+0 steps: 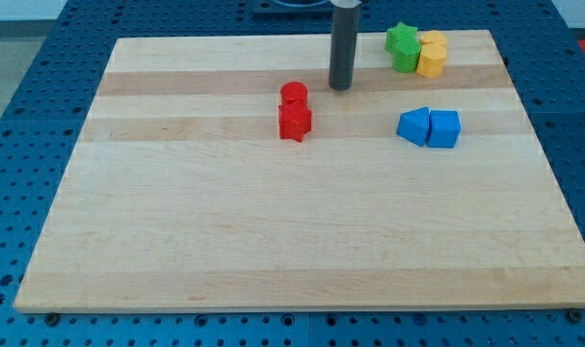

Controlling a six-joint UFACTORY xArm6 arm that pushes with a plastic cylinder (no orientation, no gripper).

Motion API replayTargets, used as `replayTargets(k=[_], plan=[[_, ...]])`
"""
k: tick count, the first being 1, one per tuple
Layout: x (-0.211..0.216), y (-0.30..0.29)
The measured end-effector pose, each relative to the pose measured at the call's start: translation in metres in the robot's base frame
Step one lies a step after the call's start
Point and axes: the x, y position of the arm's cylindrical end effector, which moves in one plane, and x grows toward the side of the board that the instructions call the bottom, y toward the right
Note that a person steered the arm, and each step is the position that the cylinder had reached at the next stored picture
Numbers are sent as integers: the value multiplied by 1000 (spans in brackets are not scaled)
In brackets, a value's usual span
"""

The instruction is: Slightly push the red blocks at the center of the board

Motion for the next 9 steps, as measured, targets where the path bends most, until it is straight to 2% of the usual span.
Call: replayTargets(k=[1, 3, 7, 9], plan=[[-6, -19], [22, -55], [31, -57], [30, 7]])
